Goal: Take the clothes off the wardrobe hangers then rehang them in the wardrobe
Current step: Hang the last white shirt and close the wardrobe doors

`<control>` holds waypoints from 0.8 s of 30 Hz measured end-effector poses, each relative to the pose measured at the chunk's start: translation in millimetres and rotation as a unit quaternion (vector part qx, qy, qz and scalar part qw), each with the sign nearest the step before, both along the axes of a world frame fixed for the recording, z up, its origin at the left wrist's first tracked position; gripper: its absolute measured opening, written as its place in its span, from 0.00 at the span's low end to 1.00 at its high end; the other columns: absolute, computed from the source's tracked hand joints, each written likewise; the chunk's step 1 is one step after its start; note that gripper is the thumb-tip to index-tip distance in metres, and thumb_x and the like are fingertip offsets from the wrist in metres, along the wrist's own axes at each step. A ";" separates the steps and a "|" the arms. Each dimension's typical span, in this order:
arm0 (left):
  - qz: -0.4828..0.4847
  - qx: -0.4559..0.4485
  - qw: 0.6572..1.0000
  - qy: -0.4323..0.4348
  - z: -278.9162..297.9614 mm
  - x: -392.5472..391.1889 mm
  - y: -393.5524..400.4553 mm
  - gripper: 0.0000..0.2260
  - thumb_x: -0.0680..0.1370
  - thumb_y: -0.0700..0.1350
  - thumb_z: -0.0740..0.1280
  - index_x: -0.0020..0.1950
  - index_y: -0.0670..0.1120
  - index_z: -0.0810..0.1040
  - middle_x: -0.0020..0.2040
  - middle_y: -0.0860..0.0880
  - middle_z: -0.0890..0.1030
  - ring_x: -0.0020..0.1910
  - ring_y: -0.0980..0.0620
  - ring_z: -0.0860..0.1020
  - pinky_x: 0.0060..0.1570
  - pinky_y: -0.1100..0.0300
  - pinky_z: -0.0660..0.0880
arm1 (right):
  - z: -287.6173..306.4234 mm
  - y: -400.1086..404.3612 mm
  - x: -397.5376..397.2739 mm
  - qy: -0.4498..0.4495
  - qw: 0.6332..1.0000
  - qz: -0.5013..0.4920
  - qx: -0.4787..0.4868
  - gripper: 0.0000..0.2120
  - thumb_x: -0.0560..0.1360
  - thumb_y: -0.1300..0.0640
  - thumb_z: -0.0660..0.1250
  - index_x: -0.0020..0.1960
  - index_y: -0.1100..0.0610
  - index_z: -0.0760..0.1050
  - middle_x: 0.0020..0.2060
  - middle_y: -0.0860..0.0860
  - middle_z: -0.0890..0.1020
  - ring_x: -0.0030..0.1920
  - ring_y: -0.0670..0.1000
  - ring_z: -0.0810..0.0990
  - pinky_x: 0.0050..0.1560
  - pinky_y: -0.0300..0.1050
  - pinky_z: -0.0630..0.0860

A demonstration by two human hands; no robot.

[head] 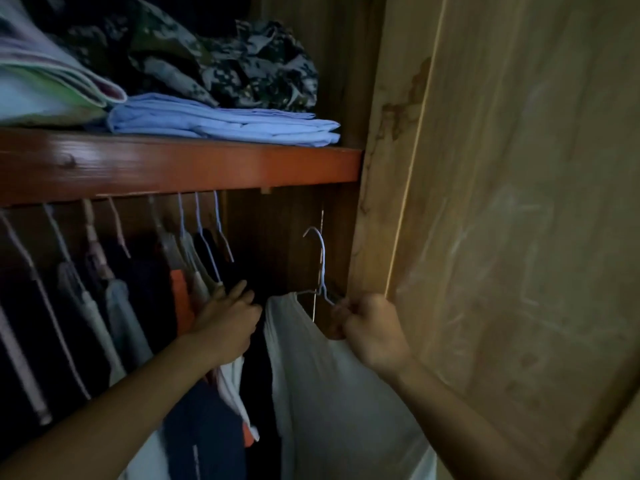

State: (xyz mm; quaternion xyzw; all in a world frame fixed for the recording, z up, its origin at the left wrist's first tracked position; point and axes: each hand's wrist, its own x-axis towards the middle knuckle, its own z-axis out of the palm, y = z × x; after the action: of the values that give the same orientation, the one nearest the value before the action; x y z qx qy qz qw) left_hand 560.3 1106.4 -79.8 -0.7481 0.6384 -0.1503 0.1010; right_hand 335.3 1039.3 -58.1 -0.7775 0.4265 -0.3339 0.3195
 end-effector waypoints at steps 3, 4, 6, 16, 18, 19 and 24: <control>0.008 -0.005 1.000 0.009 -6.9 6.2 -4.2 0.16 0.82 0.47 0.61 0.69 0.48 0.72 0.74 0.47 0.67 0.79 0.46 0.51 0.76 0.45 0.52 | 0.1 -17.2 28.2 0.011 1.000 0.022 0.010 0.13 0.78 0.61 0.64 0.37 0.51 0.80 0.33 0.48 0.85 0.35 0.42 0.83 0.39 0.37 0.80; 0.008 -0.012 1.000 0.018 -8.8 7.8 -5.3 0.16 0.81 0.46 0.61 0.70 0.48 0.72 0.73 0.47 0.67 0.79 0.46 0.51 0.76 0.45 0.52 | 2.4 -22.3 37.3 0.013 0.999 0.028 0.014 0.13 0.78 0.62 0.63 0.38 0.51 0.80 0.35 0.49 0.85 0.38 0.46 0.84 0.44 0.43 0.82; 0.005 -0.036 0.999 0.035 -12.0 10.0 -6.5 0.16 0.81 0.46 0.62 0.69 0.49 0.73 0.73 0.48 0.68 0.79 0.47 0.52 0.75 0.46 0.53 | 8.1 -32.3 57.5 0.020 0.999 0.039 0.008 0.10 0.78 0.61 0.62 0.43 0.52 0.80 0.42 0.53 0.85 0.45 0.52 0.84 0.50 0.52 0.82; -0.018 -0.105 0.993 0.058 -23.3 19.1 -1.0 0.16 0.78 0.48 0.65 0.66 0.49 0.76 0.72 0.49 0.70 0.76 0.49 0.58 0.69 0.47 0.65 | 33.0 -49.6 156.8 0.002 1.000 -0.013 -0.023 0.15 0.77 0.48 0.68 0.56 0.59 0.77 0.55 0.57 0.81 0.54 0.59 0.81 0.54 0.51 0.80; -0.024 -0.100 0.993 0.064 -22.2 22.1 0.6 0.12 0.79 0.48 0.64 0.62 0.49 0.78 0.68 0.49 0.73 0.76 0.49 0.58 0.69 0.48 0.64 | 42.4 -60.8 167.6 0.003 0.999 -0.020 -0.028 0.17 0.76 0.48 0.70 0.59 0.59 0.76 0.58 0.58 0.80 0.58 0.59 0.80 0.56 0.49 0.78; -0.028 -0.104 0.991 0.077 -21.1 23.2 0.3 0.11 0.80 0.48 0.63 0.60 0.49 0.79 0.66 0.49 0.75 0.75 0.49 0.60 0.69 0.49 0.65 | 46.4 -65.6 172.9 0.004 0.999 -0.020 -0.037 0.17 0.76 0.49 0.70 0.59 0.59 0.76 0.59 0.58 0.80 0.58 0.59 0.80 0.54 0.47 0.77; -0.052 -0.176 0.976 0.118 -7.0 27.5 -2.7 0.10 0.81 0.49 0.62 0.58 0.48 0.79 0.60 0.50 0.77 0.67 0.50 0.69 0.62 0.50 0.71 | 57.6 -81.9 194.6 -0.011 0.998 0.006 -0.057 0.16 0.75 0.49 0.71 0.56 0.60 0.78 0.54 0.58 0.82 0.53 0.59 0.82 0.53 0.52 0.81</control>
State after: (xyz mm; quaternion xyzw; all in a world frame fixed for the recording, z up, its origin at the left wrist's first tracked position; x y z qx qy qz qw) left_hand 587.8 1103.7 -86.7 -0.7321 0.6478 -0.1760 -0.1158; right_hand 529.9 957.5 -0.5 -0.7932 0.3987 -0.3643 0.2814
